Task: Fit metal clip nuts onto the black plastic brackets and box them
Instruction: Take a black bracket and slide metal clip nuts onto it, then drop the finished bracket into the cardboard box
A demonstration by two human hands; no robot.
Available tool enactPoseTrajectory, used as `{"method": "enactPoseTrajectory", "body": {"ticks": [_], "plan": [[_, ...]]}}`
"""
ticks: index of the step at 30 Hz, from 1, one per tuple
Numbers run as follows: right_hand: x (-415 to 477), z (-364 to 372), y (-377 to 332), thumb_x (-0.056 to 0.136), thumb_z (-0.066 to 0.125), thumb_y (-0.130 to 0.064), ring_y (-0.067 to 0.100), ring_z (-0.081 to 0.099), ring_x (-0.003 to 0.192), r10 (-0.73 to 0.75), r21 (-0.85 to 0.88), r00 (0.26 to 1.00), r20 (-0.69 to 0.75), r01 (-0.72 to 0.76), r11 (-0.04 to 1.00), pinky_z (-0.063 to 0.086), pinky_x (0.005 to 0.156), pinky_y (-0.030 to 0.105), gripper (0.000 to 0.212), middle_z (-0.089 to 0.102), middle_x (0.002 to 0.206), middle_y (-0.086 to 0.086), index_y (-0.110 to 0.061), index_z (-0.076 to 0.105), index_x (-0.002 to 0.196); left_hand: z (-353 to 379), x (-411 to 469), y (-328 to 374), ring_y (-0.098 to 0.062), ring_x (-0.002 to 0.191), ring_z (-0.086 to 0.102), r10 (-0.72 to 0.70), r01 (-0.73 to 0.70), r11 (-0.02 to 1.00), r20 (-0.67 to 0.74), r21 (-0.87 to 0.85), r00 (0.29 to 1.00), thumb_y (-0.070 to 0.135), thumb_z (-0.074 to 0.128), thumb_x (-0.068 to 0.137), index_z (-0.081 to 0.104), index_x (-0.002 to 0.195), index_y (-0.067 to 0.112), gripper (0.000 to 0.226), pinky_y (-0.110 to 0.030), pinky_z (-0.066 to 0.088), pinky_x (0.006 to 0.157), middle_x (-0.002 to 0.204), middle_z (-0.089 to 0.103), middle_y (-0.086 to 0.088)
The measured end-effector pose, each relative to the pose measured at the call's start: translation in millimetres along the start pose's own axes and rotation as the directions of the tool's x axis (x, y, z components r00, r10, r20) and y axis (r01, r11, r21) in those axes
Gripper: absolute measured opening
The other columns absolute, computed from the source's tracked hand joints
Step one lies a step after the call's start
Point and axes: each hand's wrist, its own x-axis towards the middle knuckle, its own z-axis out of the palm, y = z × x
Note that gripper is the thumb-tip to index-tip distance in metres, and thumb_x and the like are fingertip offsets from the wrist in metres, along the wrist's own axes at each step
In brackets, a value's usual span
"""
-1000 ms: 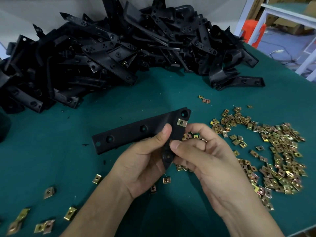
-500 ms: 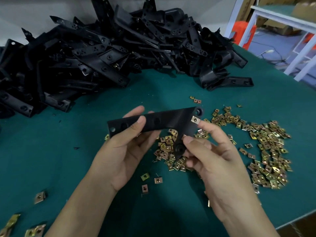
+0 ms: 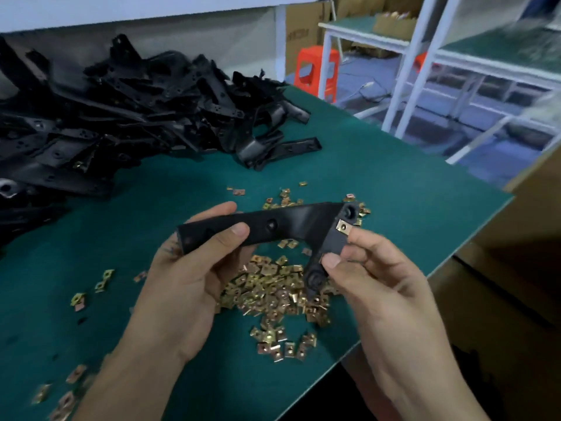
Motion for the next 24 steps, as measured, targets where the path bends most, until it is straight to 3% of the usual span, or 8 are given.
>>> {"method": "enactPoseTrajectory", "body": {"ticks": [5, 9, 13, 16, 18, 20, 21, 24], "plan": [[-8.7, -60.4, -36.1, 0.057, 0.083, -0.025, 0.011, 0.049, 0.074, -0.085, 0.012, 0.979, -0.184, 0.089, 0.996, 0.043, 0.078, 0.027, 0.036, 0.057, 0.076, -0.007, -0.024, 0.075, 0.092, 60.6, -3.6, -20.1, -0.022, 0.098, 0.075, -0.013, -0.001, 0.993, 0.119, 0.121, 0.993, 0.009, 0.076, 0.067, 0.080, 0.088, 0.017, 0.023, -0.028, 0.061, 0.080, 0.104, 0.077, -0.002], [-22.7, -108.7, -56.1, 0.066, 0.081, -0.020, 0.013, 0.048, 0.073, -0.120, -0.051, 0.953, -0.278, 0.110, 0.993, 0.043, 0.074, 0.028, 0.027, 0.054, 0.075, -0.007, -0.026, 0.075, 0.091, 111.1, -12.2, -52.3, -0.018, 0.105, 0.073, -0.056, 0.002, 0.971, 0.224, 0.238, 0.973, 0.003, 0.068, 0.083, 0.076, 0.102, 0.013, 0.023, -0.027, 0.060, 0.084, 0.104, 0.076, 0.005], [-37.3, -159.4, -68.2, 0.077, 0.078, -0.010, 0.011, 0.049, 0.070, -0.130, -0.143, 0.936, -0.326, 0.087, 0.986, 0.047, 0.072, 0.024, 0.020, 0.051, 0.073, -0.005, -0.018, 0.071, 0.094, 153.5, -22.2, -84.0, -0.014, 0.107, 0.071, -0.115, 0.010, 0.945, 0.305, 0.326, 0.945, -0.006, 0.058, 0.096, 0.071, 0.110, 0.013, 0.027, -0.022, 0.058, 0.084, 0.113, 0.072, -0.004], [-49.5, -194.1, -76.3, 0.071, 0.081, -0.023, 0.015, 0.057, 0.070, -0.140, -0.252, 0.921, -0.363, 0.048, 0.967, 0.054, 0.069, 0.024, 0.034, 0.056, 0.072, -0.002, -0.018, 0.069, 0.102, 174.7, -25.7, -101.2, -0.010, 0.099, 0.073, -0.156, -0.055, 0.889, 0.412, 0.455, 0.898, -0.002, 0.059, 0.098, 0.069, 0.112, 0.020, 0.029, -0.024, 0.059, 0.085, 0.097, 0.077, 0.003], [-57.6, -212.8, -80.2, 0.070, 0.080, -0.033, 0.016, 0.068, 0.070, -0.154, -0.340, 0.907, -0.393, 0.012, 0.940, 0.057, 0.068, 0.026, 0.034, 0.062, 0.071, 0.000, -0.027, 0.068, 0.101, 185.8, -26.2, -113.8, -0.014, 0.094, 0.074, -0.170, -0.135, 0.825, 0.468, 0.549, 0.867, 0.001, 0.060, 0.097, 0.069, 0.109, 0.026, 0.029, -0.035, 0.061, 0.088, 0.093, 0.078, 0.003], [-64.3, -228.8, -80.9, 0.073, 0.075, -0.044, 0.016, 0.073, 0.068, -0.149, -0.443, 0.891, -0.429, -0.063, 0.895, 0.058, 0.061, 0.025, 0.030, 0.069, 0.071, 0.000, -0.036, 0.065, 0.100, 195.4, -26.7, -127.4, -0.023, 0.092, 0.073, -0.177, -0.228, 0.761, 0.532, 0.607, 0.828, 0.004, 0.062, 0.096, 0.070, 0.107, 0.029, 0.029, -0.042, 0.059, 0.090, 0.093, 0.076, -0.002], [-67.3, -236.9, -80.3, 0.075, 0.071, -0.049, 0.015, 0.073, 0.066, -0.156, -0.517, 0.872, -0.463, -0.124, 0.847, 0.058, 0.057, 0.025, 0.027, 0.072, 0.074, -0.002, -0.039, 0.064, 0.099, 198.7, -27.4, -134.3, -0.024, 0.093, 0.072, -0.187, -0.270, 0.738, 0.572, 0.619, 0.799, 0.004, 0.063, 0.096, 0.070, 0.107, 0.031, 0.030, -0.038, 0.057, 0.089, 0.095, 0.076, -0.002], [-73.5, -261.1, -76.8, 0.087, 0.064, -0.053, 0.010, 0.070, 0.060, -0.232, -0.698, 0.792, -0.565, -0.309, 0.646, 0.059, 0.051, 0.033, 0.023, 0.071, 0.074, -0.004, -0.038, 0.060, 0.105, 204.5, -31.4, -151.9, 0.000, 0.112, 0.065, -0.232, -0.369, 0.682, 0.665, 0.631, 0.710, 0.007, 0.064, 0.097, 0.068, 0.111, 0.036, 0.033, -0.021, 0.050, 0.100, 0.116, 0.071, 0.012]]}}
